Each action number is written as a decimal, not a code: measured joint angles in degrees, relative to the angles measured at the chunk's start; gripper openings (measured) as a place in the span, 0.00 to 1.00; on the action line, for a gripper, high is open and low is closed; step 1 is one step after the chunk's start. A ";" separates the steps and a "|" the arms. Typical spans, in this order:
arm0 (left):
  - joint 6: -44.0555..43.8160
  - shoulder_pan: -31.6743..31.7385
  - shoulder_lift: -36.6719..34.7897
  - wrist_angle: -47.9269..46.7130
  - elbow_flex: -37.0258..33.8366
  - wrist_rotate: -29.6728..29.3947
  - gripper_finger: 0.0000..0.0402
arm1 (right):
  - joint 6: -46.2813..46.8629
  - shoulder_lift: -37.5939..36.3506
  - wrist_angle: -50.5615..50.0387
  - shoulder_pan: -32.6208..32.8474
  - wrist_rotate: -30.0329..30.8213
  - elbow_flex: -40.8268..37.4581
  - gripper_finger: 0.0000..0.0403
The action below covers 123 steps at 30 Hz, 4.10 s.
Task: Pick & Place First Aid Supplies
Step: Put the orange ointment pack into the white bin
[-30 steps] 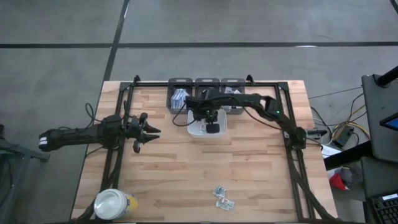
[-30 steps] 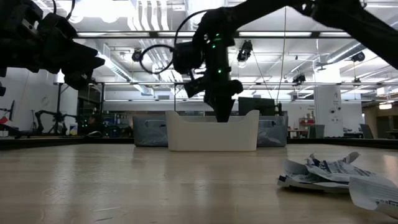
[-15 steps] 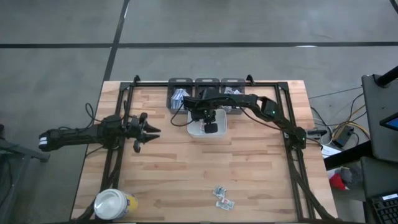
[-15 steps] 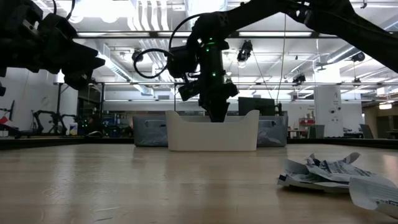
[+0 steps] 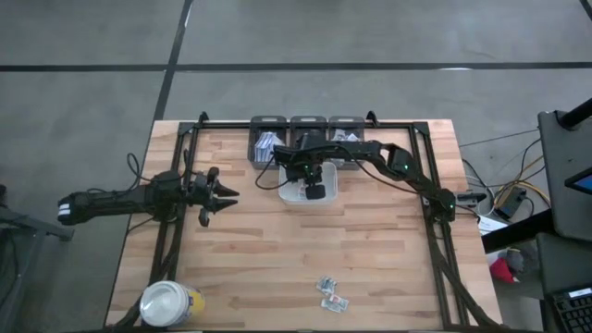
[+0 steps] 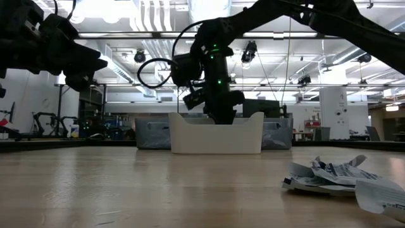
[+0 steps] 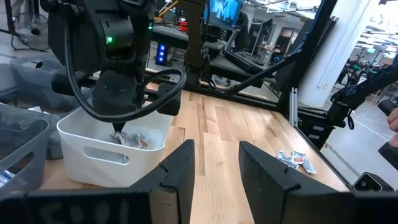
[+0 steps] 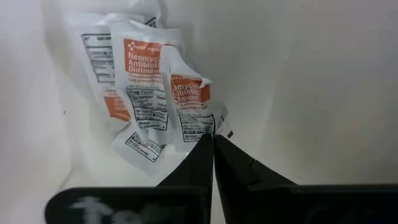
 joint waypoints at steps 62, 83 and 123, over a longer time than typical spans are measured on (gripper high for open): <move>-1.62 0.02 0.04 -0.35 0.00 0.22 0.30 | 57.34 -14.78 -11.06 36.00 -12.83 10.86 0.26; -2.03 0.02 0.04 -0.31 0.00 0.22 0.30 | 82.72 -14.75 12.02 47.09 -19.42 -18.47 0.28; -2.01 0.02 0.04 -0.28 0.00 0.22 0.30 | 92.41 -14.73 25.46 48.44 -18.84 -27.48 0.32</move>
